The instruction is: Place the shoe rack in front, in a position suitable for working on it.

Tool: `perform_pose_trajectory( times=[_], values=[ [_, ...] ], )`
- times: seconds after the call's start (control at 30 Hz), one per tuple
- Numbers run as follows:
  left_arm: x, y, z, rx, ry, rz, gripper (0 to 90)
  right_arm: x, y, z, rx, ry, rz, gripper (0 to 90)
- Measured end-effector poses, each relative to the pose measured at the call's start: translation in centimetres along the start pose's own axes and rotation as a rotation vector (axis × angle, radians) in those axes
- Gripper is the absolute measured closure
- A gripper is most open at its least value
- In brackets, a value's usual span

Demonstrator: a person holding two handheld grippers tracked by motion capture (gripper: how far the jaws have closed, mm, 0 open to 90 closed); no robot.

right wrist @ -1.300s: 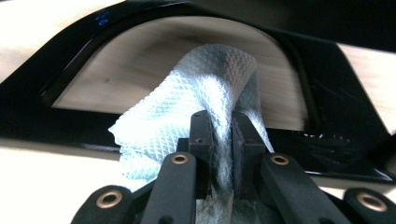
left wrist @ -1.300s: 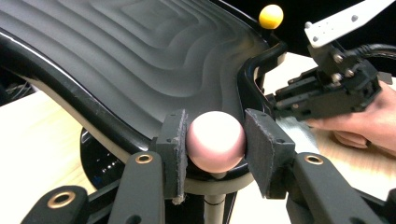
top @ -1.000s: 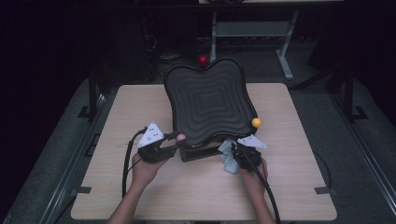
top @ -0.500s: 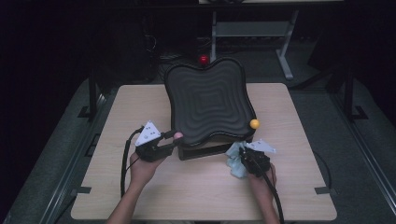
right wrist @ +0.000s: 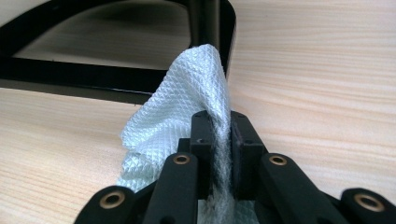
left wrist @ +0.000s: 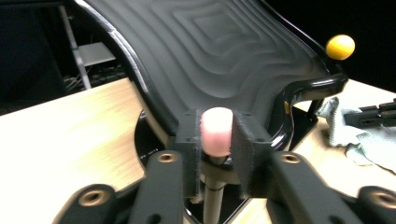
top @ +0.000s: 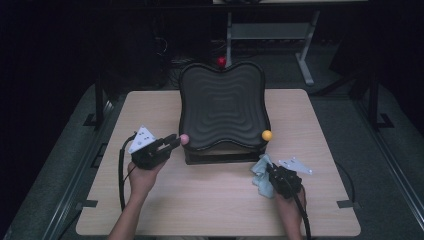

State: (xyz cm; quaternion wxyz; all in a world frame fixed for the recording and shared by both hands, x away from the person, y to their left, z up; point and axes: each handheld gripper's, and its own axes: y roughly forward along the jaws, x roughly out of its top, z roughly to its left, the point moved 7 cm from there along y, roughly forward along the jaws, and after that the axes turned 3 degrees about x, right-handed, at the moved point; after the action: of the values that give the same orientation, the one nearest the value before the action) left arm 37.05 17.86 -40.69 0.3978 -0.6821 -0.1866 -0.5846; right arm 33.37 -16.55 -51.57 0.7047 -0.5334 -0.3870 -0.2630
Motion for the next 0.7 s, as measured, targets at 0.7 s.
perform_pose_trajectory(
  times=[0.7],
  values=[
    [-0.2,1.4,-0.6,-0.015,0.026,0.044,60.6,2.9,2.4,-1.4,0.052,-0.093,-0.009,81.6]
  ],
)
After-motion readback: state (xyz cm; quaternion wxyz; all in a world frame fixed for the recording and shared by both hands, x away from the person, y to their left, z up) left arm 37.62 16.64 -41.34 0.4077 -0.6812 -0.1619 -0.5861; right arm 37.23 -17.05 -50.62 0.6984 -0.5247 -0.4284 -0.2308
